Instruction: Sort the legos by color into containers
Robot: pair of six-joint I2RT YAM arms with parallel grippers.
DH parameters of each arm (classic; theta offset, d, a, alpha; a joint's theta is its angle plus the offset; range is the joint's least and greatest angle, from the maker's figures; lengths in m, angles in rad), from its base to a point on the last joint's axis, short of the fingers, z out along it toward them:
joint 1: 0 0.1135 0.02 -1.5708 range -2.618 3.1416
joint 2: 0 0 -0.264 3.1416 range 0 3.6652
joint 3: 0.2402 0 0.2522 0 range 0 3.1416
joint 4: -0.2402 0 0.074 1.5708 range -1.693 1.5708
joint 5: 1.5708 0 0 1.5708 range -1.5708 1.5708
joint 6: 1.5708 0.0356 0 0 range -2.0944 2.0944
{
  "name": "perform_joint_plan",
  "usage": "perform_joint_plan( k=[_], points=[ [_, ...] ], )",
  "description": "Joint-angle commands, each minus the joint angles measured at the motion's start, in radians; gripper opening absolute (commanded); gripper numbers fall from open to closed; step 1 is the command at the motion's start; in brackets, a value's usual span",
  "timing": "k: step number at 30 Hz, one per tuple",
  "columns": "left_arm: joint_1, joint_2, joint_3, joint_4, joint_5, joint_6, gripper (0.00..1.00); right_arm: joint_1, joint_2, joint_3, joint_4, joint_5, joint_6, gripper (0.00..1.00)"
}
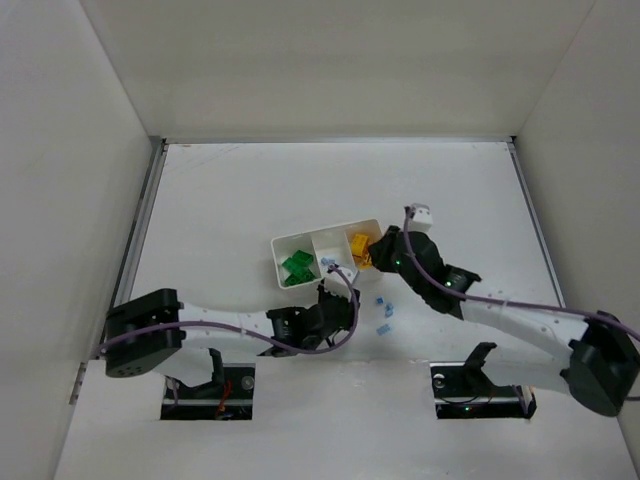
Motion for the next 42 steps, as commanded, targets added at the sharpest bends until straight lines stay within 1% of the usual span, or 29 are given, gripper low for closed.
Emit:
perform_joint_plan(
  k=[1,5,7,10,14,23,27,31,37,42],
  points=[
    [-0.003,0.094,0.096,0.078,0.031,0.001,0.36,-0.005,-0.157,-0.152,-0.058,0.084,0.077,0.20],
    [0.012,0.211,0.159,0.093,0.082,0.021,0.36,-0.002,-0.306,-0.283,-0.198,0.108,0.189,0.21],
    [0.018,0.260,0.183,0.110,0.111,0.039,0.37,0.009,-0.369,-0.328,-0.269,0.130,0.247,0.26],
    [0.023,0.315,0.214,0.115,0.131,0.055,0.40,0.030,-0.446,-0.355,-0.315,0.142,0.313,0.34],
    [0.031,0.381,0.243,0.117,0.125,0.068,0.40,0.040,-0.487,-0.358,-0.359,0.162,0.338,0.35],
    [0.061,0.458,0.286,0.124,0.114,0.102,0.40,0.064,-0.444,-0.340,-0.382,0.154,0.356,0.35],
    [0.071,0.481,0.303,0.124,0.114,0.113,0.40,0.089,-0.441,-0.332,-0.417,0.141,0.388,0.42],
    [0.078,0.503,0.317,0.124,0.123,0.119,0.40,0.150,-0.414,-0.308,-0.467,0.141,0.416,0.43],
    [0.089,0.526,0.330,0.130,0.139,0.122,0.39,0.185,-0.348,-0.297,-0.490,0.156,0.444,0.43],
    [0.101,0.535,0.332,0.153,0.151,0.122,0.39,0.202,-0.331,-0.300,-0.490,0.156,0.464,0.43]
  ],
)
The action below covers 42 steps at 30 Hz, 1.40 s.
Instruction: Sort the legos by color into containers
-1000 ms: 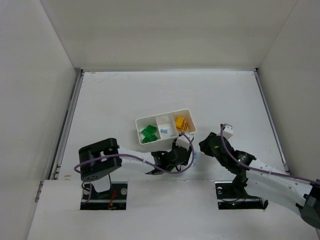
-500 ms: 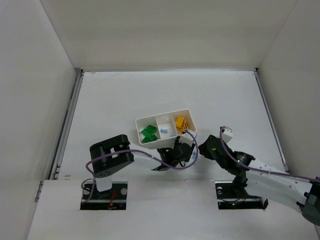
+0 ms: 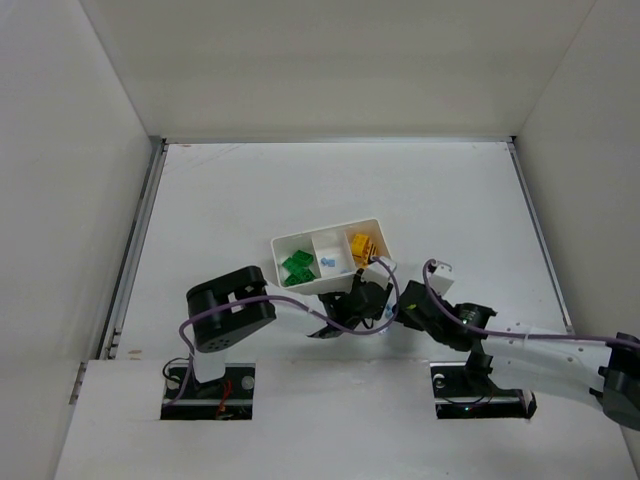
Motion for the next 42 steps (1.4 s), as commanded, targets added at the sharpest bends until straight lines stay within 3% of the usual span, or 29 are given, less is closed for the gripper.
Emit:
perform_joint_plan(
  k=[1,12,18,30,34,42],
  points=[
    [0.016,0.010,0.028,0.035,0.021,0.012,0.39,0.022,0.002,0.035,-0.016,0.022,0.033,0.43],
    [0.043,-0.038,-0.007,0.049,0.043,-0.008,0.15,0.037,0.039,0.035,0.012,0.011,0.039,0.42],
    [0.037,-0.222,-0.110,0.032,0.037,-0.063,0.15,0.056,0.116,0.061,0.046,0.010,0.030,0.49],
    [0.072,-0.565,-0.254,0.007,-0.097,-0.095,0.16,0.053,0.251,0.084,0.161,0.007,-0.031,0.43],
    [0.149,-0.583,-0.253,-0.025,-0.105,-0.103,0.18,0.053,0.268,0.086,0.165,0.028,-0.030,0.38],
    [0.280,-0.465,-0.176,-0.040,-0.037,-0.064,0.19,0.053,0.283,0.084,0.165,0.047,-0.031,0.25]
  ],
)
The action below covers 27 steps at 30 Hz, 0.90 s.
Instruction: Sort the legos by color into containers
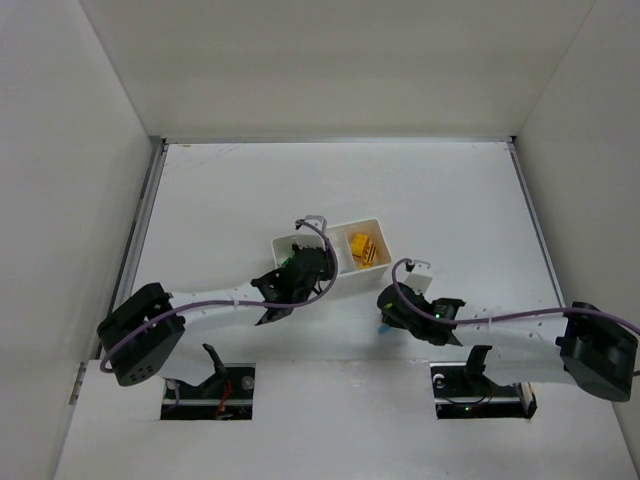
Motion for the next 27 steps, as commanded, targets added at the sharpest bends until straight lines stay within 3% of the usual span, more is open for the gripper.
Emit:
perform_joint_plan(
  k=[1,11,17,27],
  points=[
    [0.038,0.056,0.070,-0.002,0.031,0.025,0.19,0.000,0.008,0.031,0.023,0.034,-0.004,0.24],
    [0.050,0.120,0.101,-0.011,0.029,0.039,0.34,0.039,-0.106,0.047,-0.038,0.056,-0.007,0.22],
    [0.053,0.039,0.067,-0.011,0.022,0.039,0.35,0.082,-0.156,0.131,-0.006,0.061,-0.083,0.22],
    [0.021,-0.260,-0.092,-0.098,-0.070,-0.002,0.34,-0.069,0.080,0.359,0.286,-0.076,-0.384,0.23]
  ],
)
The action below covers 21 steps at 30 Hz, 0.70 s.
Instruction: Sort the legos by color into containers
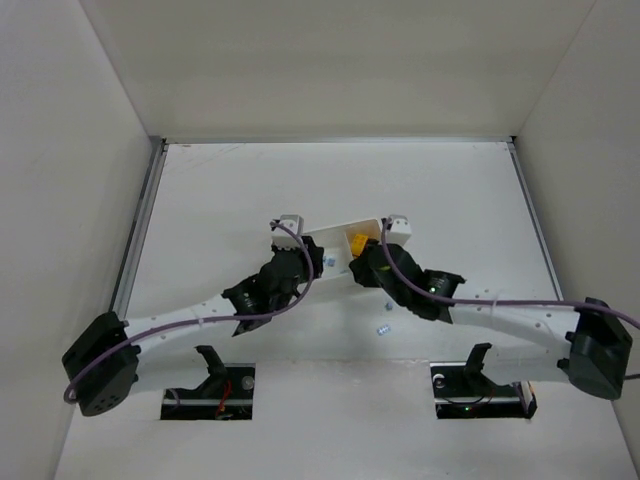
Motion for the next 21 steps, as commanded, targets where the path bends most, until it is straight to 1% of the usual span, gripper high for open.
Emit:
perform_joint_plan(
  k=[1,5,7,9,10,12,14,16,19,21],
  points=[
    [-0.020,-0.097,-0.056,-0.065,-0.055,-0.025,0.34,-0.058,0.117,0.099,0.174,-0.075,-0.134,0.23],
    [-0.055,-0.183,-0.107,-0.106,-0.058,-0.064,0.33,-0.094,0.259,0.194,0.215,-0.106,-0.165,0.24],
    [-0.086,-0.198,-0.118,-0.109,-0.058,-0.070,0.33,-0.104,0.311,0.231,0.220,-0.113,-0.170,0.31],
    [-0.124,-0.195,-0.121,-0.097,-0.058,-0.071,0.33,-0.105,0.323,0.248,0.215,-0.112,-0.171,0.41],
    [-0.143,-0.184,-0.118,-0.088,-0.058,-0.071,0.33,-0.105,0.313,0.248,0.217,-0.109,-0.171,0.45],
    [-0.178,-0.149,-0.106,-0.060,-0.055,-0.059,0.34,-0.108,0.278,0.232,0.218,-0.100,-0.171,0.48],
    [-0.209,-0.100,-0.087,-0.020,-0.041,-0.053,0.35,-0.119,0.226,0.201,0.208,-0.087,-0.171,0.47],
    [-0.242,-0.036,-0.061,0.024,-0.010,-0.039,0.35,-0.130,0.155,0.144,0.200,-0.069,-0.167,0.44],
    [-0.298,0.087,-0.003,0.087,0.043,-0.008,0.36,-0.157,0.019,0.023,0.182,-0.032,-0.147,0.34],
    [-0.333,0.177,0.046,0.119,0.075,0.021,0.39,-0.180,-0.070,-0.049,0.157,-0.021,-0.119,0.31]
  ],
)
